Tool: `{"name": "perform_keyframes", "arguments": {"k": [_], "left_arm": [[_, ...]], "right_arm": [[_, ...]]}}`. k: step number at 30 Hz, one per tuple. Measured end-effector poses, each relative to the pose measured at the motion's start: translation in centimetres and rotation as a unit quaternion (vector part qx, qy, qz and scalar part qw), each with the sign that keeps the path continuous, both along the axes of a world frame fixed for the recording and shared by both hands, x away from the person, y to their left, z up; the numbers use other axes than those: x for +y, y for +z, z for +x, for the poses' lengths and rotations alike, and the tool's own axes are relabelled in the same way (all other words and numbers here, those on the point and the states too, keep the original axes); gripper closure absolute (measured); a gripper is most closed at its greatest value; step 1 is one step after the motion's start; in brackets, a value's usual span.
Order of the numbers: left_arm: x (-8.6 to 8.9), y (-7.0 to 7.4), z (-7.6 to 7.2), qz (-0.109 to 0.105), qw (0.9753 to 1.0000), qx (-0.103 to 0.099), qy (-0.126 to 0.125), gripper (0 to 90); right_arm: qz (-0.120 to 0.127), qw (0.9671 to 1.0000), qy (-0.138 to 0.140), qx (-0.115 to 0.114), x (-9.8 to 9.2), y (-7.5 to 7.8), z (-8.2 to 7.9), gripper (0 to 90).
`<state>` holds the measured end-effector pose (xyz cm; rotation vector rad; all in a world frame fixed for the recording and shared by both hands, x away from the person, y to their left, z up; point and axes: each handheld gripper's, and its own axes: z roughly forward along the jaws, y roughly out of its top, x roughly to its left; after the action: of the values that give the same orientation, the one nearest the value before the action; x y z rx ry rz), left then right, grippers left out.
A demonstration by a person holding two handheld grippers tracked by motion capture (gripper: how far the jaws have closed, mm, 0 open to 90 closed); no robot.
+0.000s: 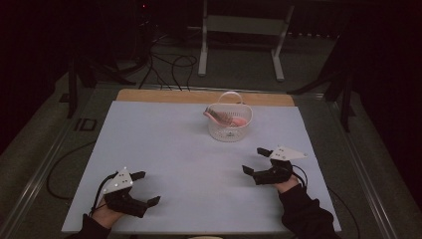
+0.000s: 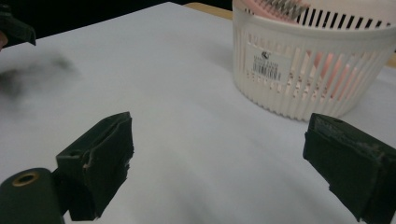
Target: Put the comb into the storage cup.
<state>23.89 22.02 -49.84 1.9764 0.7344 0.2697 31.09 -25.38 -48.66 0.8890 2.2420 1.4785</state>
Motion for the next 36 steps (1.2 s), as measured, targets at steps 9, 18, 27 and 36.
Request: {"name": "perform_keyframes", "arguments": {"k": [9,18,27,36], "left_arm": [[0.0,-0.1,0.0,0.002,1.0,0.0,-0.001,0.4],[0.0,-0.1,0.0,0.0,1.0,0.0,0.0,0.4],[-0.1,-0.1,0.0,0.003,1.0,0.0,-0.002,0.4],[-0.1,-0.2,-0.1,0.004,1.0,-0.001,-0.001,0.4]], "right_arm": [[-0.019,0.9998,0.0,0.008,-0.9,-0.8,-1.1,8.5],[-0.024,0.9996,-0.013,0.011,-2.1,-1.4,-2.1,8.9],[-0.035,0.9985,-0.035,0.022,-3.3,-2.0,-3.2,8.9],[-0.034,0.9974,-0.056,0.032,-4.1,-2.3,-3.7,8.9]]}}
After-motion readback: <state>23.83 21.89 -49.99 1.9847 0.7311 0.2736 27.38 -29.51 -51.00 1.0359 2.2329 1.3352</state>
